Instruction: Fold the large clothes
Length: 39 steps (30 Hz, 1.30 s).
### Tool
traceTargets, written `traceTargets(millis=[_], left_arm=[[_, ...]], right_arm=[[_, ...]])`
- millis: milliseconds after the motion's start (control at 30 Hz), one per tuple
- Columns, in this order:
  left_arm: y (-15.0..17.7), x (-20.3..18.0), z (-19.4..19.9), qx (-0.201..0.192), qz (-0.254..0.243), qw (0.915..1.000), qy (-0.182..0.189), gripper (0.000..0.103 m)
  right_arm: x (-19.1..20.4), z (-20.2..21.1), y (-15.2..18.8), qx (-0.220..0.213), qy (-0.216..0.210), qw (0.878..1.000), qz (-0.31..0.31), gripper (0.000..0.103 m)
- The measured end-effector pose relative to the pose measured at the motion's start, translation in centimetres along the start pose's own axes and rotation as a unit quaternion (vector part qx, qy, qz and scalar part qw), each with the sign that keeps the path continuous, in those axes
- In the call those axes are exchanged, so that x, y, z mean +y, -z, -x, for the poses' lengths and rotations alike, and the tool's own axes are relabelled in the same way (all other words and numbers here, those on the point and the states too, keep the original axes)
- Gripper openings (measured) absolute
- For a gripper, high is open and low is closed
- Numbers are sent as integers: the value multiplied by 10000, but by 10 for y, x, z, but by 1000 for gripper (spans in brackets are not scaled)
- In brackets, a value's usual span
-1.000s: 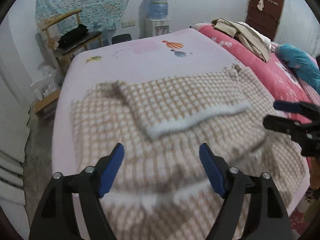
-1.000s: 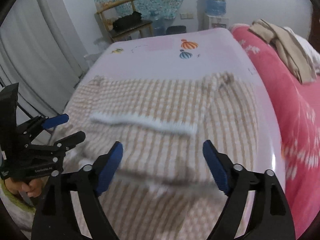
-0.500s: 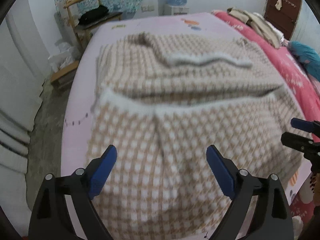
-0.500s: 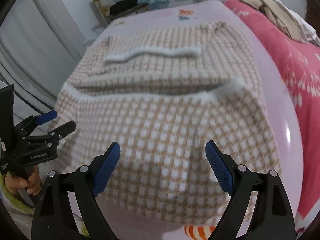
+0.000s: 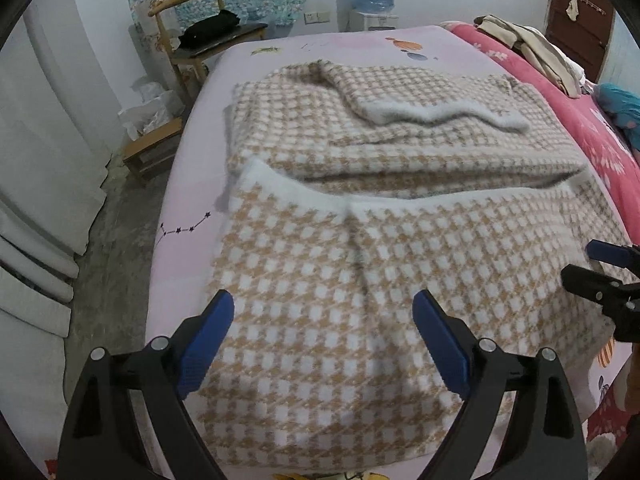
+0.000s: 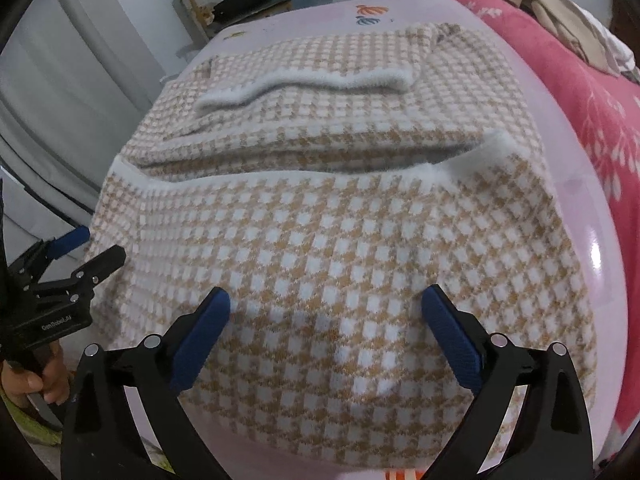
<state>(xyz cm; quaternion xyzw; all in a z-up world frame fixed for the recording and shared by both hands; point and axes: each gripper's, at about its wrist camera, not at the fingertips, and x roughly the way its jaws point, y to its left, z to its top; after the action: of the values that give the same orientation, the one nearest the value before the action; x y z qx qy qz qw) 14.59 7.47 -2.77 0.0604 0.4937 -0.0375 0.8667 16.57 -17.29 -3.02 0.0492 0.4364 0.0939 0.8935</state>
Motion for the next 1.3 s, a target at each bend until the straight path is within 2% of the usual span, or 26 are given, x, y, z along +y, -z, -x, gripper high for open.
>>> traceTargets(millis=[300,567,733,833,1033,1300], left_arm=[[3,1,-6,105,-1,9999,10,89],[4,1,-7,141,-14,9999,-7,89],[4,2,-7,140,-11,9999,-2,89],[4,2,-7,145,-9,9999,0,89],[5,2,-8,150,-22,9999,-1,89],[5,2,-8,153,-18,9999,0,89]], right_arm=[[0,3,-1,4,3,10000,-17,94],[6,18,-2,-198,-124,9997,82,94],[15,3,1,-14,75,9997,228,94],[16,-1,3,38,34,9998,210,94],[21,9,2,-136,93,9995,283,94],[18,14,-2,-240,457,9978,420,94]])
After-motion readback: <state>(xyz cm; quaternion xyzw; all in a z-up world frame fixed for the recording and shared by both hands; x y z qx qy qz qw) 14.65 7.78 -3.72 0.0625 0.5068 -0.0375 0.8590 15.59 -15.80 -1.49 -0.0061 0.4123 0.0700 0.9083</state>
